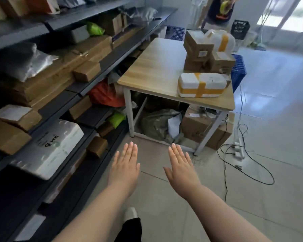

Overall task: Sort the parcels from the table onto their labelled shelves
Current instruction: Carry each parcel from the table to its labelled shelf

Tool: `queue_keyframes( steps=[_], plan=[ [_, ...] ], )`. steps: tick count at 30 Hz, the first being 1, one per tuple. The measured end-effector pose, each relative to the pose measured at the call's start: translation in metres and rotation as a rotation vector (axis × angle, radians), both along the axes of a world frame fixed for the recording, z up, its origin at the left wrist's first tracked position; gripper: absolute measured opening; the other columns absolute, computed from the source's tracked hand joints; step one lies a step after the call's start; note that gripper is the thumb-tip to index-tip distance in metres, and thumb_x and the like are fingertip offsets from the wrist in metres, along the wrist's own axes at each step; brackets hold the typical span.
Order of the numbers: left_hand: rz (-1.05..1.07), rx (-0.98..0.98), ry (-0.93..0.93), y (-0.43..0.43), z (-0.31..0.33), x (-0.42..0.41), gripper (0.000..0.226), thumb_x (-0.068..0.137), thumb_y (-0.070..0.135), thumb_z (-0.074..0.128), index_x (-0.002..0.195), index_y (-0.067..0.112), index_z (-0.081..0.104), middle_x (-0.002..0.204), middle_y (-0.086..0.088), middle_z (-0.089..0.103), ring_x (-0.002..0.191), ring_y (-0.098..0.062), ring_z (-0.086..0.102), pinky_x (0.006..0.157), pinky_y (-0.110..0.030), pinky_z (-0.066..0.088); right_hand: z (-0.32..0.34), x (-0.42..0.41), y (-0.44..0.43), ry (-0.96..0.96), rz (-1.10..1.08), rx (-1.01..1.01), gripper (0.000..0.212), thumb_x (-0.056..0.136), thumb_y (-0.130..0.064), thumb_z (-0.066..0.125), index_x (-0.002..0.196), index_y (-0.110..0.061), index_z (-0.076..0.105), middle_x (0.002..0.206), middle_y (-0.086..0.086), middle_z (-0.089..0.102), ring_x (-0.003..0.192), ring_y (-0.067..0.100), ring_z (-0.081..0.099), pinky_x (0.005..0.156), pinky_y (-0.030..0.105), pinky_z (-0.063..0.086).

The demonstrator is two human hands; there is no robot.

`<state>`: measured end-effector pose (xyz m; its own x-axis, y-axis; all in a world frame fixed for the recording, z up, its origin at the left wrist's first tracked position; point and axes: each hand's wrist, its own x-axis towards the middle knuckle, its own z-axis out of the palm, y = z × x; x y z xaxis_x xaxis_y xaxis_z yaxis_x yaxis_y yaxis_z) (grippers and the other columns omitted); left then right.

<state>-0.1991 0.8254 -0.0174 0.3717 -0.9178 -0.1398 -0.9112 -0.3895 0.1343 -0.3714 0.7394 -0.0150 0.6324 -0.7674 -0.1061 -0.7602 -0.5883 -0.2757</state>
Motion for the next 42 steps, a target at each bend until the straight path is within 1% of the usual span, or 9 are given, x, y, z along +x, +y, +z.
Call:
queue_keyframes(
  steps=[6,10,14,17,19,21,24,29,42],
  plan=[
    [-0.146,-0.008,-0.055,-0.107,0.01,0.071,0.057,0.103,0.032,0.017,0.134,0.015,-0.028,0.141,0.004,-0.033,0.145,-0.015,-0.019,0.117,-0.035,-0.009,0.007,0.049,-0.079,-0.02,-0.179,-0.033,0.065,0.101,-0.04,0.028,0.151,-0.014,-0.003,0.158,-0.001,-0.013,0.134,0.007,-0.025,0.115,0.032,-0.012],
    [-0.26,-0.03,-0.071,-0.168,0.018,0.08,0.057,0.103,0.033,0.017,0.134,0.015,-0.028,0.141,0.005,-0.032,0.145,-0.014,-0.018,0.117,-0.035,-0.008,0.004,0.048,-0.113,-0.03,-0.287,-0.034,0.085,0.078,-0.057,-0.006,0.151,-0.014,-0.005,0.154,-0.004,-0.019,0.134,0.009,-0.028,0.112,0.029,-0.015],
    [-0.377,-0.013,-0.046,-0.223,0.014,0.067,0.056,0.104,0.033,0.016,0.134,0.017,-0.028,0.143,0.007,-0.031,0.14,-0.009,-0.024,0.116,-0.034,-0.011,0.0,0.03,-0.155,-0.005,-0.425,-0.004,0.095,0.066,-0.056,-0.016,0.15,-0.014,-0.009,0.154,-0.003,-0.021,0.132,0.007,-0.029,0.11,0.028,-0.017],
    [-0.422,0.004,-0.044,-0.271,0.01,0.058,0.056,0.103,0.034,0.015,0.135,0.018,-0.028,0.145,0.006,-0.031,0.134,-0.007,-0.028,0.114,-0.033,-0.013,0.001,0.017,-0.201,0.007,-0.487,-0.01,0.08,0.083,-0.058,-0.002,0.15,-0.015,-0.008,0.158,-0.001,-0.015,0.131,0.005,-0.028,0.109,0.027,-0.017],
    [-0.431,0.004,-0.064,-0.31,0.011,0.054,0.056,0.103,0.034,0.014,0.136,0.018,-0.028,0.149,0.005,-0.029,0.14,-0.009,-0.025,0.115,-0.034,-0.012,0.003,0.008,-0.237,-0.003,-0.503,0.014,0.067,0.099,-0.046,0.02,0.15,-0.014,-0.007,0.158,0.0,-0.015,0.131,0.004,-0.027,0.11,0.028,-0.015],
    [-0.422,-0.01,-0.101,-0.352,0.018,0.052,0.057,0.103,0.034,0.015,0.138,0.016,-0.027,0.155,0.003,-0.024,0.144,-0.012,-0.019,0.117,-0.034,-0.01,0.006,-0.001,-0.278,-0.034,-0.513,0.014,0.065,0.101,-0.039,0.027,0.15,-0.013,-0.007,0.158,0.001,-0.016,0.133,0.005,-0.025,0.113,0.03,-0.013],
    [-0.376,-0.018,-0.131,-0.415,0.033,0.043,0.06,0.103,0.034,0.015,0.148,0.013,-0.018,0.158,0.0,-0.019,0.146,-0.014,-0.015,0.118,-0.034,-0.006,0.015,-0.015,-0.339,-0.042,-0.499,0.011,0.065,0.101,-0.039,0.025,0.15,-0.013,-0.009,0.158,0.001,-0.017,0.141,0.01,-0.021,0.114,0.03,-0.012],
    [-0.317,-0.036,-0.051,-0.492,0.044,0.013,0.059,0.103,0.033,0.017,0.15,0.014,-0.014,0.158,0.001,-0.019,0.145,-0.014,-0.017,0.118,-0.034,-0.007,0.029,-0.039,-0.429,-0.017,-0.443,0.019,0.067,0.101,-0.04,0.026,0.15,-0.013,-0.012,0.157,-0.001,-0.019,0.135,0.005,-0.026,0.114,0.03,-0.014],
    [-0.156,0.092,0.065,-0.577,0.006,0.03,0.064,0.102,0.04,0.019,0.151,0.012,-0.011,0.159,0.0,-0.016,0.146,-0.013,-0.014,0.118,-0.034,-0.004,0.006,-0.04,-0.548,0.025,-0.461,0.144,0.068,0.1,-0.042,0.028,0.15,-0.013,-0.009,0.159,0.001,-0.013,0.144,0.013,-0.015,0.116,0.031,-0.007]
  ],
)
